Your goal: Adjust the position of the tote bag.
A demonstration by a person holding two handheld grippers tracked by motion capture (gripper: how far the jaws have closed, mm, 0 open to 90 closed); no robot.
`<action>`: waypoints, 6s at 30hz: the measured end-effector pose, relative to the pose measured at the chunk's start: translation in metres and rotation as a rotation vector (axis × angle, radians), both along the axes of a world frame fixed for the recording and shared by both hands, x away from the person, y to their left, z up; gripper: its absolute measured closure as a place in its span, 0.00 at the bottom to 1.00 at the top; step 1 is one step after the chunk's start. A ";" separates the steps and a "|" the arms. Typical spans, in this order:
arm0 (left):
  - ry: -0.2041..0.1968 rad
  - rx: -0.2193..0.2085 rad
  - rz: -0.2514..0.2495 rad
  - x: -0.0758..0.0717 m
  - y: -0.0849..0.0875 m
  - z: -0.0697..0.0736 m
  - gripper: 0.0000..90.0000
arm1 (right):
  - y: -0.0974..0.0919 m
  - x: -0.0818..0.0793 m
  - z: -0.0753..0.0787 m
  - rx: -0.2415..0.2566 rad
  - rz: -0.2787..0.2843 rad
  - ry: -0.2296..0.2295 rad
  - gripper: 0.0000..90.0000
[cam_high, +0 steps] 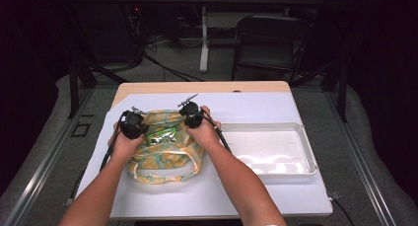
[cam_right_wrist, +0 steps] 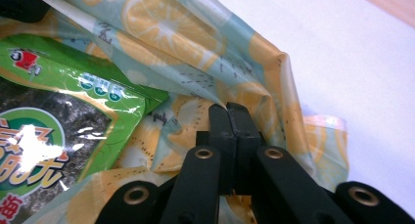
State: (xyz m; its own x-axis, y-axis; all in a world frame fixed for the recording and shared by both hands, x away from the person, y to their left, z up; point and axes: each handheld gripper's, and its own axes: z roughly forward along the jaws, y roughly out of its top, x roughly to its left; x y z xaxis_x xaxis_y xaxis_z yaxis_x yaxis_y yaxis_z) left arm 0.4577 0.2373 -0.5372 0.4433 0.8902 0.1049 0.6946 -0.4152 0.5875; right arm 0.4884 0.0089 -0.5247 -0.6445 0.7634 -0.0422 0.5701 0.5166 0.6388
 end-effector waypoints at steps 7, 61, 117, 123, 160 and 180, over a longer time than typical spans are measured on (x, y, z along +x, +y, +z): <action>0.029 -0.007 0.005 0.003 0.002 -0.005 0.95 | 0.002 0.003 -0.007 -0.024 -0.003 0.028 1.00; -0.052 -0.162 0.046 -0.023 0.020 0.051 0.56 | 0.004 0.008 -0.018 -0.026 -0.043 0.114 0.96; 0.150 0.036 0.046 -0.010 0.003 -0.001 0.99 | -0.004 -0.005 -0.002 0.076 -0.005 0.092 0.83; 0.148 0.027 0.057 -0.010 0.003 -0.001 0.99 | -0.006 -0.017 0.015 0.125 0.032 0.065 0.75; 0.153 -0.009 0.071 -0.008 0.006 -0.002 0.99 | 0.004 -0.057 0.008 -0.149 0.194 0.198 1.00; 0.147 -0.007 0.070 -0.009 0.006 -0.001 0.95 | -0.006 -0.059 -0.007 -0.132 0.150 0.229 1.00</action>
